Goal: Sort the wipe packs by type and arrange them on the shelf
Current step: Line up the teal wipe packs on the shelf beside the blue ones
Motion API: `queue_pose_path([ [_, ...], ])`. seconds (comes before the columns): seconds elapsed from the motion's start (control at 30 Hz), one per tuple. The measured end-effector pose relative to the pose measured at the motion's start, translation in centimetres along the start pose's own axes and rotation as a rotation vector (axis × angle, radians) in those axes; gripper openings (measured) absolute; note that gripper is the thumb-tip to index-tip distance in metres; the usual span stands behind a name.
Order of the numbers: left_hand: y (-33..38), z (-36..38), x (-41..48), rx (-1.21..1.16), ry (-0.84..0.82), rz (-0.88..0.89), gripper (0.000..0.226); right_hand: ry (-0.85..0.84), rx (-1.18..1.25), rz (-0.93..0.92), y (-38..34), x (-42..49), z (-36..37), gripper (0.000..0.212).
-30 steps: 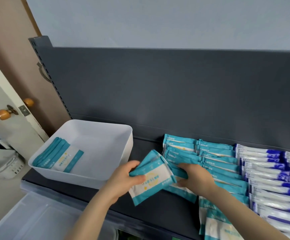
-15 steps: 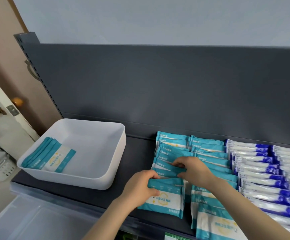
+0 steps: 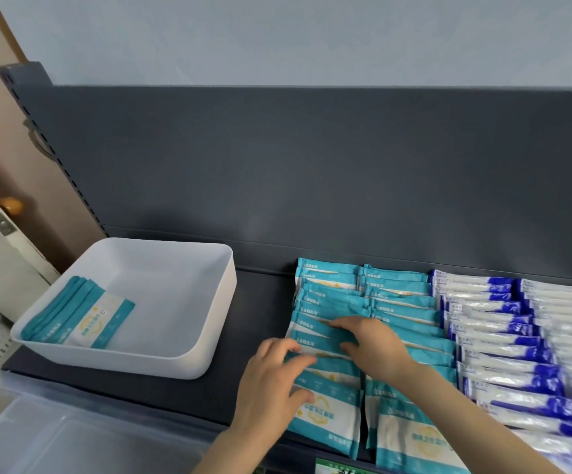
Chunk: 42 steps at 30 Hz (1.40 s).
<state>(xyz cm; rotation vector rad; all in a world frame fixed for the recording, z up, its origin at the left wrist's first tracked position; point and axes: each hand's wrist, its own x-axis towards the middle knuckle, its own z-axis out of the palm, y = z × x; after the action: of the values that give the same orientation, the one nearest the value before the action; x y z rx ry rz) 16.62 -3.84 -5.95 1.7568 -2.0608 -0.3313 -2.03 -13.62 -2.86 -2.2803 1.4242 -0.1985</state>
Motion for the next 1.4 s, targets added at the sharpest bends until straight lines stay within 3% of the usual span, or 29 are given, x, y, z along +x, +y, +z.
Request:
queue_pose_path([
  [0.13, 0.5, 0.5, 0.0, 0.113, -0.034, 0.090, 0.038, 0.075, 0.044, -0.020, 0.1, -0.3, 0.3, 0.040],
  [0.27, 1.1, -0.7, 0.3, 0.047, -0.064, -0.030, 0.022, 0.213, 0.078, -0.056, 0.1, -0.6, 0.0, 0.036],
  [0.47, 0.8, -3.1, 1.4, -0.473, 0.265, -0.440, 0.026, 0.481, 0.515, 0.069, -1.7, -2.3, -1.9, 0.024],
  [0.6, 2.5, -3.2, 2.3, -0.879, 0.350, -0.532, 0.022, 0.226, 0.735, 0.084, -4.5, -3.3, -0.9, 0.027],
  [0.77, 2.8, -3.1, 1.6, -0.973, 0.215, -0.487, 0.032, 0.222, 0.567, 0.048, -4.8, -3.4, -0.5, 0.027],
  [0.83, 1.6, -3.6, 1.0, -0.958, 0.203, -0.474, 0.039, 0.097, 0.420, 0.009, -4.3, -3.7, -1.0, 0.029],
  [0.9, 0.4, -4.0, 0.2, -0.833, 0.090, -0.430, 0.032, -0.048, 0.255, -0.001, -4.2, -4.1, -0.5, 0.027],
  [1.0, -1.3, -3.5, -1.1, -0.562, -0.072, -0.400, 0.014, -0.128, 0.176, -0.004, -4.5, -4.6, 1.1, 0.031],
  [1.07, -2.2, -2.6, -1.8, -0.425, -0.108, -0.418, 0.018, -0.175, 0.103, -0.019, -4.7, -4.7, 2.2, 0.039],
  [1.23, -2.1, -1.5, -2.1, -0.360, -0.103, -0.440, 0.035, -0.134, -0.010, -0.001, -4.3, -4.5, 3.4, 0.047],
  [1.4, -1.3, -0.3, -1.3, -0.365, -0.138, -0.424, 0.038, -0.049, -0.165, 0.016, -3.8, -4.8, 3.5, 0.051],
])
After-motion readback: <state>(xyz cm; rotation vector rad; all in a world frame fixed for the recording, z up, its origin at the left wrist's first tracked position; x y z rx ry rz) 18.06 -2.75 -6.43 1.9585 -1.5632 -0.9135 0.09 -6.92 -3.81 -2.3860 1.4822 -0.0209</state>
